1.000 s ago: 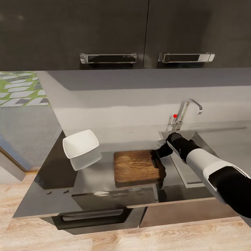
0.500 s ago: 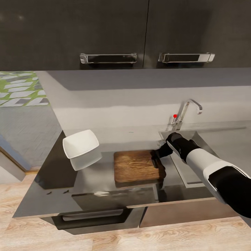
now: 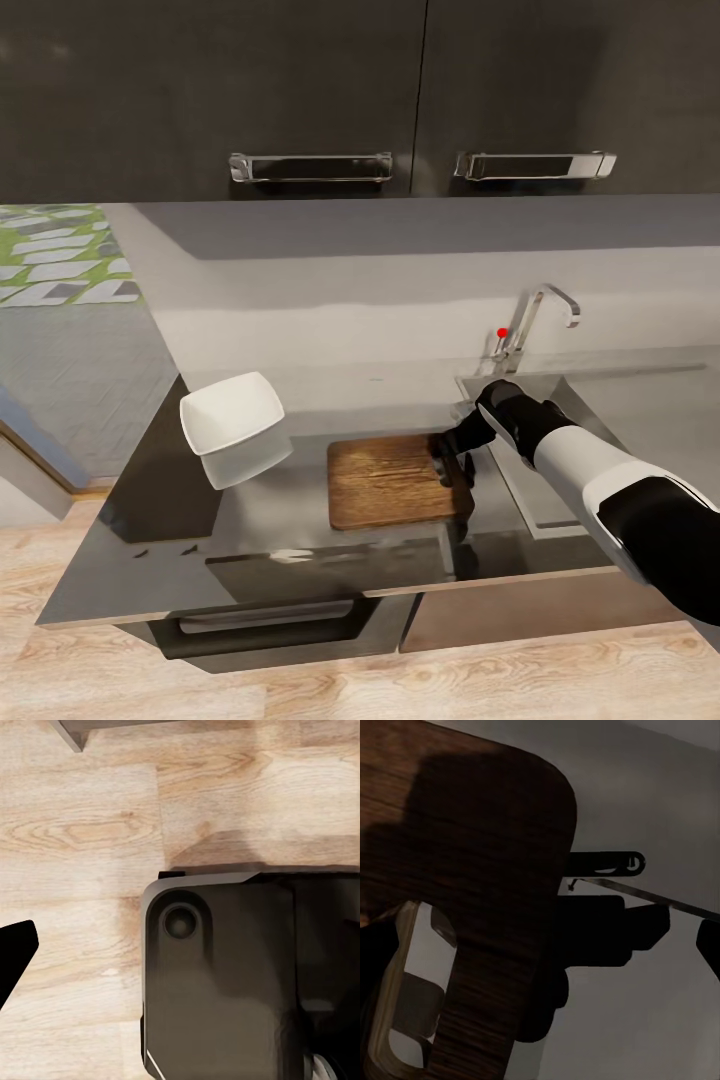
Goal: In the kitchen, take the Vidalia onion out of the sink, dice it on the chopping board with the paring knife, put the diced onion into the bowl on the countertop, then place both the paring knife and the chopping board into the sink.
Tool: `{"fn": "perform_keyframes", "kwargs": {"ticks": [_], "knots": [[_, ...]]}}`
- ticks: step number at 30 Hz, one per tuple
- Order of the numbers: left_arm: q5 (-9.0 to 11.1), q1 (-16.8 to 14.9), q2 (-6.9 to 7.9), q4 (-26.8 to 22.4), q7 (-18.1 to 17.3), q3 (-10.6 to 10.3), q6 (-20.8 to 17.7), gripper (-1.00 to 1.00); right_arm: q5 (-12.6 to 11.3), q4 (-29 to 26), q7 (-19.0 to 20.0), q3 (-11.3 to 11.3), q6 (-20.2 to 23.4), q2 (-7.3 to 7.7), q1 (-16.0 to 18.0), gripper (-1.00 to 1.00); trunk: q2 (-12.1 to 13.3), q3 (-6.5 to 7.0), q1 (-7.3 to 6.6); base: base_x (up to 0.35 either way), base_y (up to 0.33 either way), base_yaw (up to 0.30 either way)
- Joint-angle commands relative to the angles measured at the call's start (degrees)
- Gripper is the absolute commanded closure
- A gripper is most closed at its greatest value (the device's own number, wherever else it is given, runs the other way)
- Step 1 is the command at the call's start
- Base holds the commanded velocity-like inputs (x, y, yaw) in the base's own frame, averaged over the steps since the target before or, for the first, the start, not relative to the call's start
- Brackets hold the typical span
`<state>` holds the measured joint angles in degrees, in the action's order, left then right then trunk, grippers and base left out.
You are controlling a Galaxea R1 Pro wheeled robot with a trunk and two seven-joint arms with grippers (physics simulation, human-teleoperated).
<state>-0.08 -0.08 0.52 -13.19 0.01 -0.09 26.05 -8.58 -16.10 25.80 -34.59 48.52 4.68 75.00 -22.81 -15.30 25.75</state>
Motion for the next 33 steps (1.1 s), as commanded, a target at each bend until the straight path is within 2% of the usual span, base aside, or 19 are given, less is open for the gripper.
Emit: {"fn": "perform_keyframes", "kwargs": {"ticks": [1,13,15,19,21,25,28,33], "knots": [[-0.01,-0.01,0.00,-0.02,0.00,-0.01,0.14,-1.00,-0.56,-0.11,-0.05,-0.47,0.26,0.06,0.06,-1.00,-0.10,-0.10,0.03,0.000,0.000,0.000],[-0.01,-0.01,0.00,0.00,-0.01,-0.07,0.14,-1.00,-0.64,-1.07,-0.01,-0.12,0.15,0.32,0.06,-1.00,-0.10,-0.10,0.03,0.000,0.000,0.000],[-0.01,-0.01,0.00,0.01,-0.01,-0.09,0.14,-1.00,-0.65,-2.95,-0.17,0.14,0.05,1.67,0.06,-1.00,-0.10,-0.10,0.03,0.000,0.000,0.000],[-0.01,-0.01,0.00,0.01,-0.01,-0.09,0.14,-1.00,-0.67,-6.30,-0.27,0.20,0.15,2.69,0.06,-1.00,-0.10,-0.10,0.03,0.000,0.000,0.000],[-0.01,-0.01,0.00,0.01,-0.01,-0.09,0.14,-1.00,-0.73,-8.40,-0.29,0.25,0.23,3.70,0.06,-1.00,-0.10,-0.10,0.03,0.000,0.000,0.000],[-0.01,-0.01,0.00,0.01,-0.01,-0.09,0.14,-1.00,-0.82,-9.66,-0.27,0.61,0.25,4.73,0.06,-1.00,-0.10,-0.10,0.03,-0.014,0.000,0.000],[-0.01,-0.01,0.00,0.01,-0.01,-0.09,0.14,-1.00,-0.82,-10.03,-0.29,2.21,0.24,5.23,0.06,-1.00,-0.10,-0.10,0.03,-0.130,0.000,0.000],[-0.01,-0.01,0.00,0.01,-0.01,-0.15,0.14,-1.00,-0.83,-10.27,-0.35,6.36,0.11,5.60,0.06,-1.00,-0.10,-0.10,0.03,-0.267,0.000,0.000]]}}
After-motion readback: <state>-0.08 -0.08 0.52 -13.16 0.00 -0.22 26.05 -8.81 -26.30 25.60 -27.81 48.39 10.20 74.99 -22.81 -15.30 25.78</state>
